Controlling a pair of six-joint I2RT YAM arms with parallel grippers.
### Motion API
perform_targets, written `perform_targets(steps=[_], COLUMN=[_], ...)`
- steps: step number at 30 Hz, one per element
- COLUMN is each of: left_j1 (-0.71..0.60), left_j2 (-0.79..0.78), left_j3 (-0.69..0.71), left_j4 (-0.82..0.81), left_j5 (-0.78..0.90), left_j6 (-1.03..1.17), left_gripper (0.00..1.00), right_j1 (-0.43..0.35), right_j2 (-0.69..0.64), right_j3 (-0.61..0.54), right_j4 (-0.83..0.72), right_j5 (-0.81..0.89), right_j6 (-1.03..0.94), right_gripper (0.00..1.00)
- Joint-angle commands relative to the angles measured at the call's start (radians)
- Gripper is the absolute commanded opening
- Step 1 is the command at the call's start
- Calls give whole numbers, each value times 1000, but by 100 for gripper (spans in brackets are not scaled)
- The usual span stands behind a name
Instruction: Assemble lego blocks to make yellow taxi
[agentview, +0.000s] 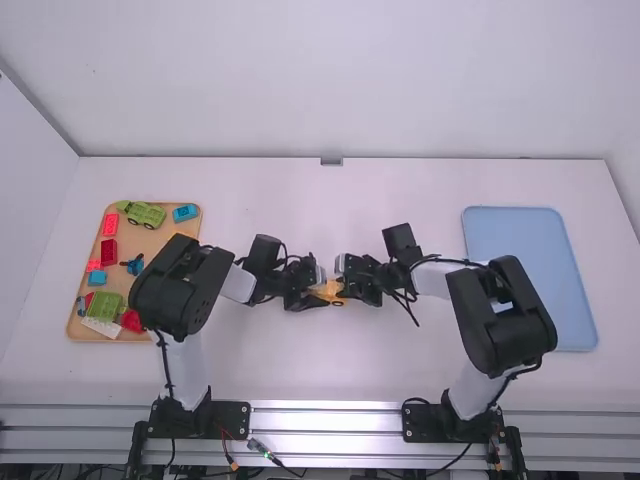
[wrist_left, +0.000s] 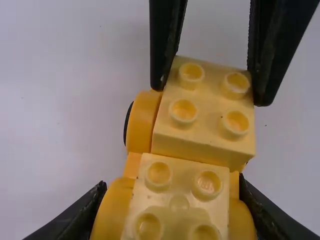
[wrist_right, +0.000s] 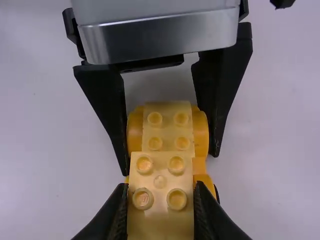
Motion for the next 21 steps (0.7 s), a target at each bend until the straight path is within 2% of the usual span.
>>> perform_targets(steps=[1,4,12,18,21], left_j1=[-13,-13,-13,-13,-13], left_j2=[13,13,13,13,13], left_j3=[-27,-35,-39,-14,-8], left_j4=[-23,-35,-16,-4,-4], left_j5=[14,14,44,-64,-64], left_j6=[8,47,45,-62,-64], left_gripper=[33,29,32,34,34], right_j1=[6,4,5,6,6], right_j2=[12,12,12,12,12], right_j3=[16,16,20,21,23], right_j4=[-4,-3,-9,-24,-27], right_j5=[40,42,36,32,27], right_j6=[-2,-2,-1,6,6], right_gripper=[6,6,6,5,4])
